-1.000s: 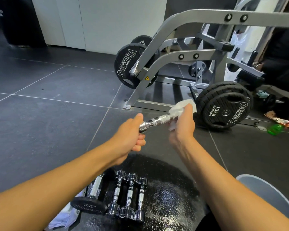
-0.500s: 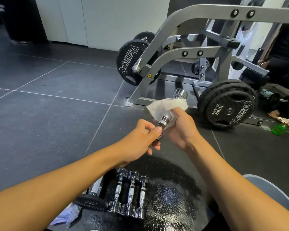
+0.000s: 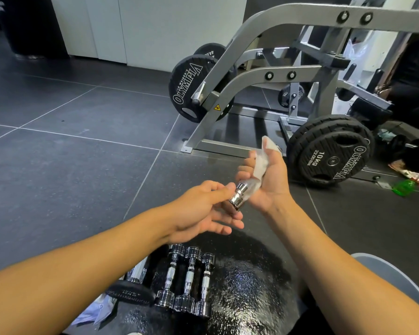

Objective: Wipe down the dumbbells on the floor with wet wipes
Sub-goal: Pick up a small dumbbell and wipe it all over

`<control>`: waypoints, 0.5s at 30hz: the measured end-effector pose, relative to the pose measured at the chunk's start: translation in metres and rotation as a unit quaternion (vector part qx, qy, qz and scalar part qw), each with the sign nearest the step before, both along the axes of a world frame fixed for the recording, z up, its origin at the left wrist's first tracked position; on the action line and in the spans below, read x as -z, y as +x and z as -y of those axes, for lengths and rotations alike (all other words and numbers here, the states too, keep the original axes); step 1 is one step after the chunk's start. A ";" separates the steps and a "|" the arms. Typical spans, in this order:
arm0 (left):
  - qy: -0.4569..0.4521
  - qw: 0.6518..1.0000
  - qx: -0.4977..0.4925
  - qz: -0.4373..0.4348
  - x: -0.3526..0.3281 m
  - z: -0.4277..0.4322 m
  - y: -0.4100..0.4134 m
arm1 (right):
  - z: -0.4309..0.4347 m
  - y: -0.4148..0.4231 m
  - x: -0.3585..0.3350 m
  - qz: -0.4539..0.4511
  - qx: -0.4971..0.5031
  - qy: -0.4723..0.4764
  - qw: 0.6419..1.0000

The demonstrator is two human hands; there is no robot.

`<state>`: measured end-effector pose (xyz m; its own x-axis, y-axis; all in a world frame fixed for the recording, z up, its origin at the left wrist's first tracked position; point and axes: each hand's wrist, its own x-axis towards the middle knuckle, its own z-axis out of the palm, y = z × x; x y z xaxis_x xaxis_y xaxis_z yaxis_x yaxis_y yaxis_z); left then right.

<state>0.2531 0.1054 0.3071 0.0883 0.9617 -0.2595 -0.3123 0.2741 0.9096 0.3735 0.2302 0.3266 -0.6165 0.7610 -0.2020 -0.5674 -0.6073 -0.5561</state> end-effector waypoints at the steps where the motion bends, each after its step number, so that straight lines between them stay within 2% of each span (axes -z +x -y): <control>1: -0.009 0.999 0.009 0.032 0.000 0.000 0.001 | -0.002 0.000 -0.001 -0.015 0.003 0.007 1.000; 4: -0.002 1.000 -0.005 0.029 0.000 -0.002 0.001 | -0.006 0.004 -0.005 -0.045 -0.014 0.040 0.998; 6: 0.029 0.998 -0.047 -0.025 0.000 -0.005 0.002 | -0.008 0.003 -0.004 -0.041 -0.017 0.039 0.998; 8: 0.074 0.988 -0.075 -0.115 0.004 -0.007 0.003 | -0.006 -0.001 -0.002 -0.032 0.009 -0.001 0.999; 10: 0.128 0.952 -0.077 -0.267 0.008 -0.007 0.005 | 0.000 -0.007 0.000 0.010 0.042 -0.012 0.999; 12: 0.165 0.882 -0.100 -0.429 0.008 -0.005 0.004 | 0.011 -0.014 -0.002 0.051 0.067 0.001 0.996; 13: 0.181 0.848 -0.125 -0.482 0.006 -0.004 0.003 | 0.016 -0.017 -0.003 0.068 0.073 0.008 0.995; 15: 0.205 0.820 -0.158 -0.511 0.000 -0.003 -0.002 | 0.022 -0.022 -0.004 0.090 0.081 0.016 0.993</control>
